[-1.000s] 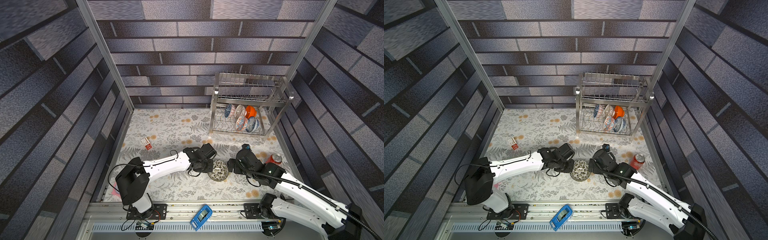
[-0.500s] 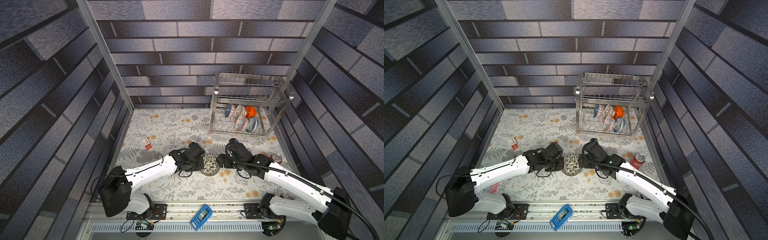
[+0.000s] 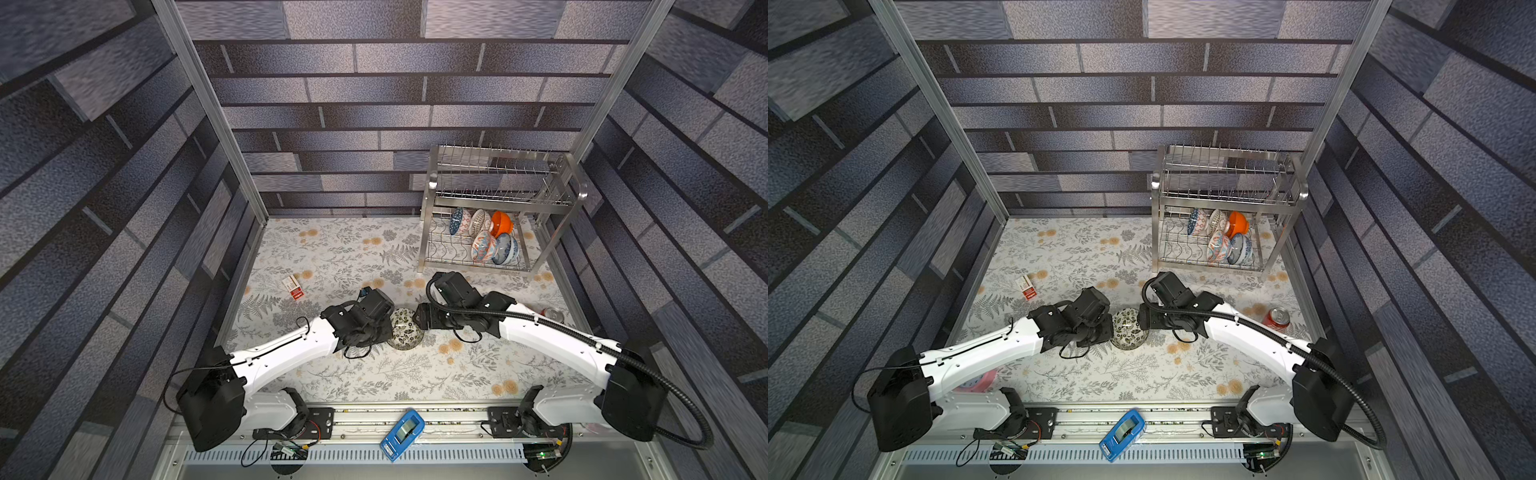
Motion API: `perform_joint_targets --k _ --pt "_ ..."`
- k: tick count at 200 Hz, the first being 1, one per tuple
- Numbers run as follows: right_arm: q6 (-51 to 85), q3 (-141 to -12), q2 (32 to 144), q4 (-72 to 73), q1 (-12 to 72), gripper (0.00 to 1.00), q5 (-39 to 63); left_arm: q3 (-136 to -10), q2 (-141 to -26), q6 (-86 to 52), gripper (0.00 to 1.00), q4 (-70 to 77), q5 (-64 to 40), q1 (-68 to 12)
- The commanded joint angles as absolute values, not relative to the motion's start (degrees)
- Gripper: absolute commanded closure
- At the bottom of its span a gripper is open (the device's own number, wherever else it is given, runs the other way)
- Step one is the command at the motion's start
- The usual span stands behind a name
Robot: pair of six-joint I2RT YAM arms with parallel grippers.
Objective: Load bowls into a dish rack
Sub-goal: Place the bowl in the dish rack.
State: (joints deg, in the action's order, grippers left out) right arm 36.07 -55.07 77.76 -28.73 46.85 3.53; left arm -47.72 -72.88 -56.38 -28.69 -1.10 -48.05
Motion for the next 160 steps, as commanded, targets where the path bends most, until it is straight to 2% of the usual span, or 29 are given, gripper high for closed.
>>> perform_joint_targets --k 1,160 --pt "34.6 -57.3 79.2 -30.0 46.6 0.17 5.8 -46.9 -70.4 -57.7 1.00 -27.7 0.3 -47.5" --pt "32.2 -63.6 86.5 -32.5 46.8 0.67 7.5 -47.4 -70.5 -57.3 1.00 -29.9 0.8 -46.4"
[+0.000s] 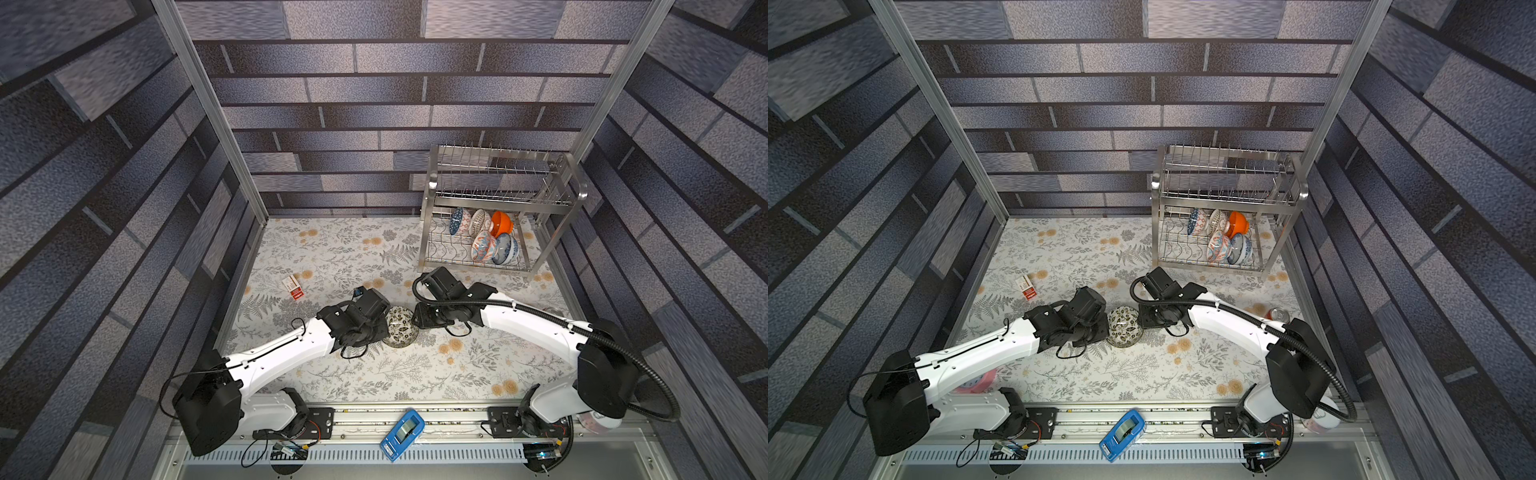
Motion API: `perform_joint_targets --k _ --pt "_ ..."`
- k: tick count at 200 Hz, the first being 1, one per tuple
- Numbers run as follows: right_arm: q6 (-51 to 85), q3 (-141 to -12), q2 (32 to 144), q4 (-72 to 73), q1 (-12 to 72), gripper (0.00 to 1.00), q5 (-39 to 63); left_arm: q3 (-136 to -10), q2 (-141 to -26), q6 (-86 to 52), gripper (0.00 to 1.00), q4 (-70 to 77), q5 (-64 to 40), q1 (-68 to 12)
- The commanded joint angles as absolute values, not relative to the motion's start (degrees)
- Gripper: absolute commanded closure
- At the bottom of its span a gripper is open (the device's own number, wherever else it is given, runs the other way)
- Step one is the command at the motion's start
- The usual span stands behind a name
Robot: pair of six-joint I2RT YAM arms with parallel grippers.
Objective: Load bowls into a dish rack
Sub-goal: Place the bowl in the dish rack.
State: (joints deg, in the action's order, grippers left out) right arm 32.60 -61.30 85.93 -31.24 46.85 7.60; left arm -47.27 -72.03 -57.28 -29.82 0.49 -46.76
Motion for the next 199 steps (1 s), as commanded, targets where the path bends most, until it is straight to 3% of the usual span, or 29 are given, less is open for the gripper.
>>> perform_joint_targets --k 1,63,199 --pt "32.2 -63.6 86.5 -32.5 46.8 0.67 7.5 -47.3 -70.6 -57.3 1.00 -29.9 0.8 -46.3" --pt "30.8 -65.3 88.3 -33.6 47.2 0.77 6.8 -47.6 -70.7 -56.5 1.00 -29.8 0.1 -46.3" --pt "27.9 -67.9 91.9 -36.0 47.8 0.81 5.1 -48.6 -72.6 -54.3 1.00 -30.0 -3.1 -46.5"
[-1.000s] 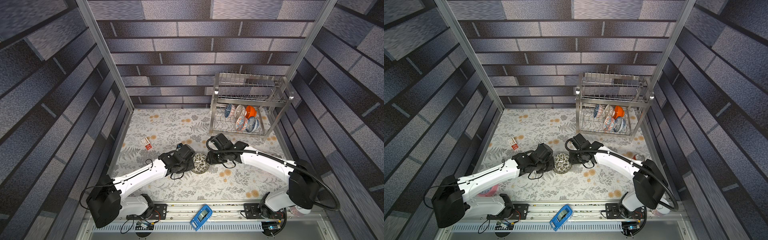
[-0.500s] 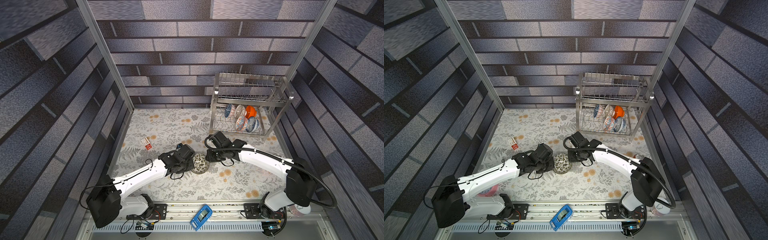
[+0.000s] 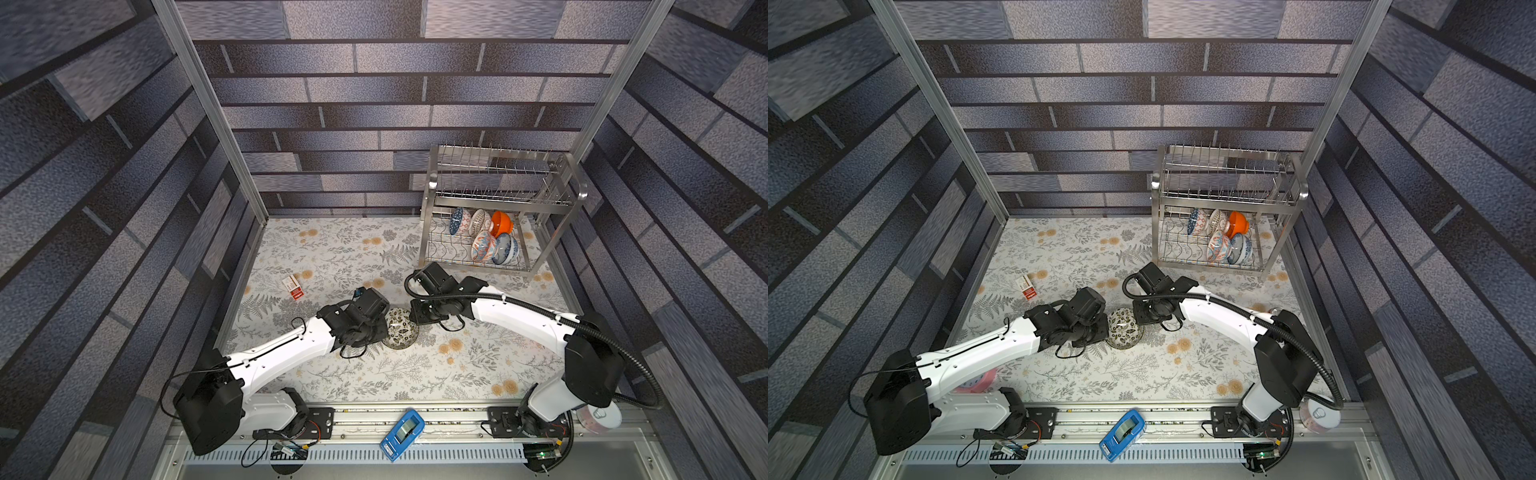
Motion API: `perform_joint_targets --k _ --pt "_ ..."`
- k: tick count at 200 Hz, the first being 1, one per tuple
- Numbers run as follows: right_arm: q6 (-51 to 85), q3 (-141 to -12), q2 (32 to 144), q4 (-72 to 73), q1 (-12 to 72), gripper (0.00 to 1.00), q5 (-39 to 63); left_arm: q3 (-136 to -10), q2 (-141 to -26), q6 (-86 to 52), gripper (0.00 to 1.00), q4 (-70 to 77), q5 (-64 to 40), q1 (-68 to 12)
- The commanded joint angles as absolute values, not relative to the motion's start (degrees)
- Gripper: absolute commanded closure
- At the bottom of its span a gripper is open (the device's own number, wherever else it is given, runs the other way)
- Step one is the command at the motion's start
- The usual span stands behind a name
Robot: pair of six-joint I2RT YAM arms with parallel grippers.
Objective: Load bowls into a dish rack
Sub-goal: Place the bowl in the dish rack.
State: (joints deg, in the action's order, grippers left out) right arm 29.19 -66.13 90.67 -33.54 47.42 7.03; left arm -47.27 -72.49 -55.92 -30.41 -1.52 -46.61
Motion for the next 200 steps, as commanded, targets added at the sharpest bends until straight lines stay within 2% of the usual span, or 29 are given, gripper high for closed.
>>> perform_joint_targets --k 1,156,200 --pt "27.9 -67.9 92.0 -36.1 47.8 0.81 5.0 -48.6 -72.6 -54.3 1.00 -30.0 -3.2 -46.4" --pt "26.7 -69.1 94.2 -37.5 48.3 0.83 3.4 -49.1 -72.5 -52.6 1.00 -29.4 -4.9 -46.8" --pt "26.7 -69.1 94.2 -37.4 48.5 0.91 3.3 -49.2 -72.1 -52.2 1.00 -28.9 -5.1 -46.9"
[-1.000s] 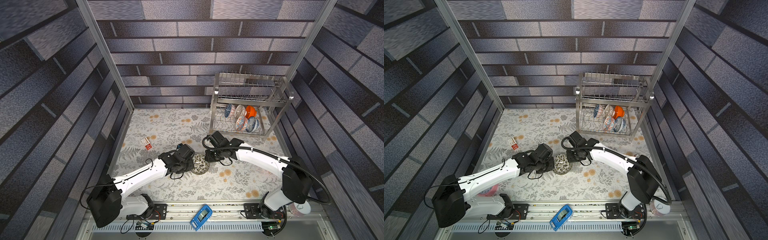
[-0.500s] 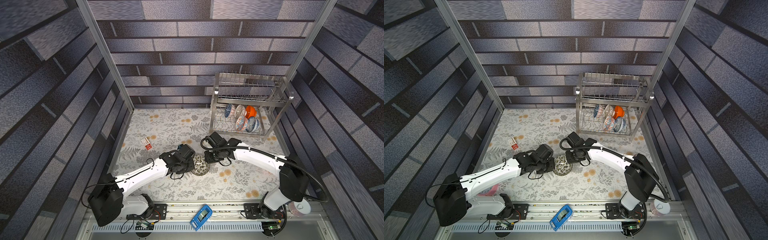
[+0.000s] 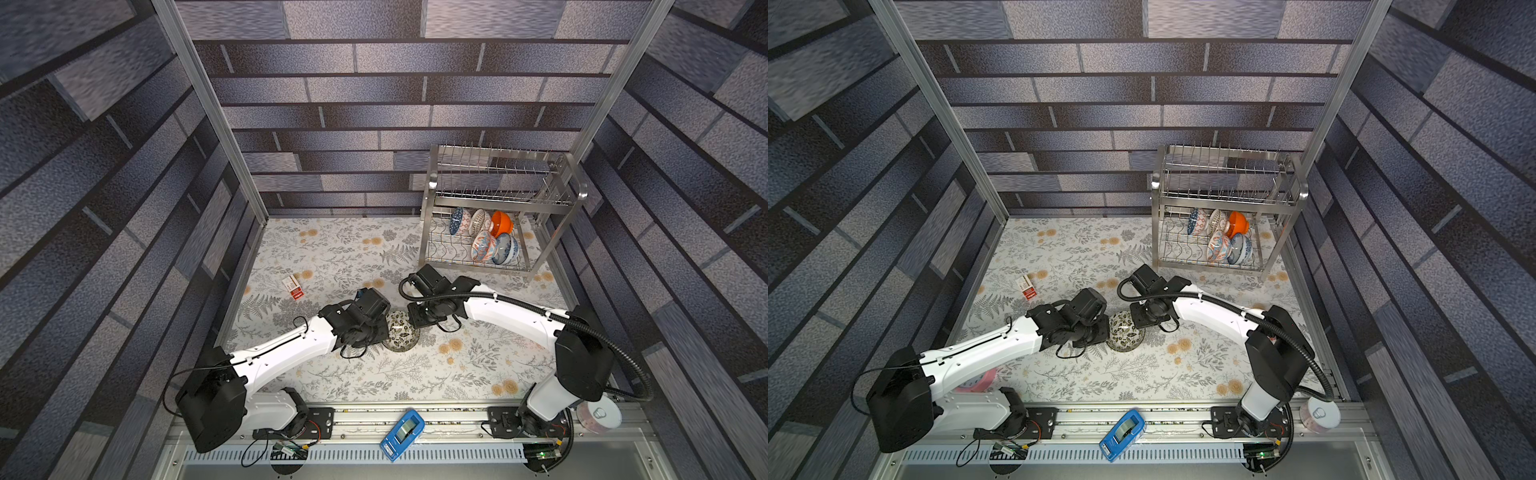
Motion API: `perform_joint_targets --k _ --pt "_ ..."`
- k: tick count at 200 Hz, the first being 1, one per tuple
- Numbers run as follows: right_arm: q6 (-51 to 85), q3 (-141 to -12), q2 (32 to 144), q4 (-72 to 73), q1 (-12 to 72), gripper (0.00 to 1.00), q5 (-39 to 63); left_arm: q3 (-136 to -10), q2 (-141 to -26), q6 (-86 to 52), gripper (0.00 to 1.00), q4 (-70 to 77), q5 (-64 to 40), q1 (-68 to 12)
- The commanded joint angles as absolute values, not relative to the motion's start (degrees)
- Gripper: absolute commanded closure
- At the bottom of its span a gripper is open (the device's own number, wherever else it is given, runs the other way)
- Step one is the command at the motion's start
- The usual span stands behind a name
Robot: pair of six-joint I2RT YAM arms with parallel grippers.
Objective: Load bowls into a dish rack
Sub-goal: Place the bowl in the dish rack.
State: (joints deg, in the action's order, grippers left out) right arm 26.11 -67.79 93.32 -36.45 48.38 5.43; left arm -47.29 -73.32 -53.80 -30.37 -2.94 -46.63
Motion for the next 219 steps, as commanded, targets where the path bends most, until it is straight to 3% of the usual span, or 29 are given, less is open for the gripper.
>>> perform_joint_targets --k 1,24,74,99,184,202,219 --pt "26.7 -69.1 94.2 -37.4 48.5 0.91 3.3 -49.2 -72.1 -52.2 1.00 -28.9 -5.1 -46.9" --pt "26.6 -69.3 94.1 -37.6 48.5 1.00 3.1 -49.3 -72.3 -52.1 1.00 -28.9 -5.1 -46.9" --pt "26.9 -68.5 92.7 -36.7 48.6 1.00 1.9 -49.5 -73.1 -51.8 1.00 -28.1 -6.1 -46.7" --pt "27.1 -68.0 91.6 -36.3 48.6 1.00 1.2 -49.9 -73.6 -51.4 0.92 -27.8 -7.1 -46.3" --pt "28.3 -67.9 90.5 -36.5 48.6 1.00 -2.3 -53.0 -74.1 -49.0 0.22 -27.4 -11.3 -43.8" --pt "28.6 -68.9 90.8 -37.4 48.6 1.00 -3.9 -53.8 -73.7 -48.5 0.13 -27.7 -12.3 -42.7" --pt "28.9 -69.9 91.2 -38.1 48.6 1.00 -5.4 -54.7 -73.4 -47.8 0.11 -28.2 -13.4 -41.3"
